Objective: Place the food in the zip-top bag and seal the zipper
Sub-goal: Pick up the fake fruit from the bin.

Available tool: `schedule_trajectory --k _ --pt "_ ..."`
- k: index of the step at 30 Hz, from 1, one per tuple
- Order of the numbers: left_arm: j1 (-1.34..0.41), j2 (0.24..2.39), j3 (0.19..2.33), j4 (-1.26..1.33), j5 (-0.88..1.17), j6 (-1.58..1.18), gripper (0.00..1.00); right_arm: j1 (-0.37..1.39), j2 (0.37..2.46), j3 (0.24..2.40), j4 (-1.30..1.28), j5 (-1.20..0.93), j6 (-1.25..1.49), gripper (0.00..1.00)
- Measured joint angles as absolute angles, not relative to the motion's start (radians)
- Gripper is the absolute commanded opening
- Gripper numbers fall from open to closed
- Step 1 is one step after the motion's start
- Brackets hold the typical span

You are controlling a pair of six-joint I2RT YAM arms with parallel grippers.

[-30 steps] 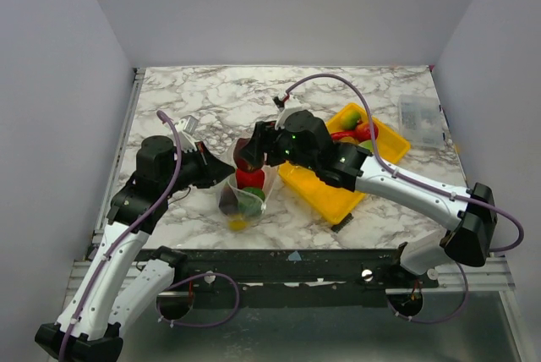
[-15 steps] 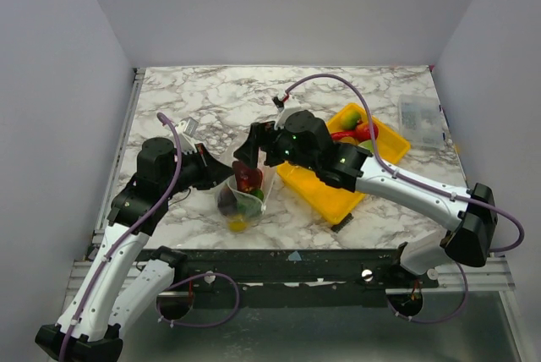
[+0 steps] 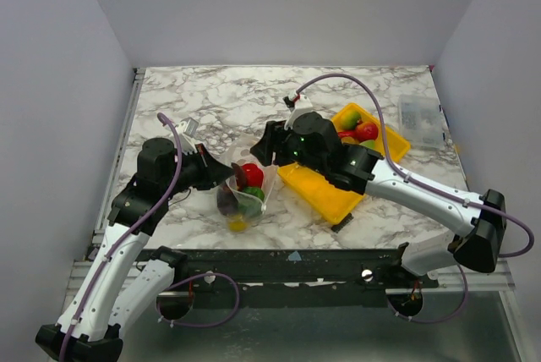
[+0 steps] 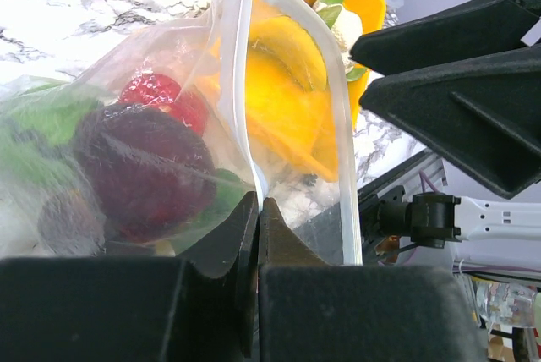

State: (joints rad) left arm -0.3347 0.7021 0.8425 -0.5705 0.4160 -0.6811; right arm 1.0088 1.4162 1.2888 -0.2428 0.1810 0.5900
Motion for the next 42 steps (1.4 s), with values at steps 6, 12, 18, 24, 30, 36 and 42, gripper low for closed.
schedule_trajectory --k 6,12,18,24,30,36,42 --pt "-0.335 0.702 0.842 -0.57 0.415 -0.681 0.0 1.009 1.357 1.283 -0.325 0.337 0.564 0.7" --pt "-0.335 0.708 0.842 -0.569 0.415 -0.681 0.0 0.986 1.327 1.251 -0.416 0.58 0.556 0.75" --pt "-0.335 0.713 0.842 -0.569 0.415 -0.68 0.0 0.767 1.301 1.171 -0.441 0.625 0.547 0.76" --pt "-0.335 0.712 0.842 -0.57 0.416 -0.68 0.0 0.531 1.308 1.12 -0.435 0.593 0.533 0.76" --pt "-0.335 0.712 0.842 -0.57 0.416 -0.68 0.0 0.376 1.401 1.119 -0.406 0.543 0.522 0.76" --pt "-0.335 0.713 0.842 -0.57 0.416 -0.679 0.0 0.354 1.539 1.149 -0.395 0.428 0.495 0.75" --pt "-0.335 0.723 0.842 -0.567 0.421 -0.679 0.0 0.354 1.634 1.182 -0.36 0.306 0.561 0.72"
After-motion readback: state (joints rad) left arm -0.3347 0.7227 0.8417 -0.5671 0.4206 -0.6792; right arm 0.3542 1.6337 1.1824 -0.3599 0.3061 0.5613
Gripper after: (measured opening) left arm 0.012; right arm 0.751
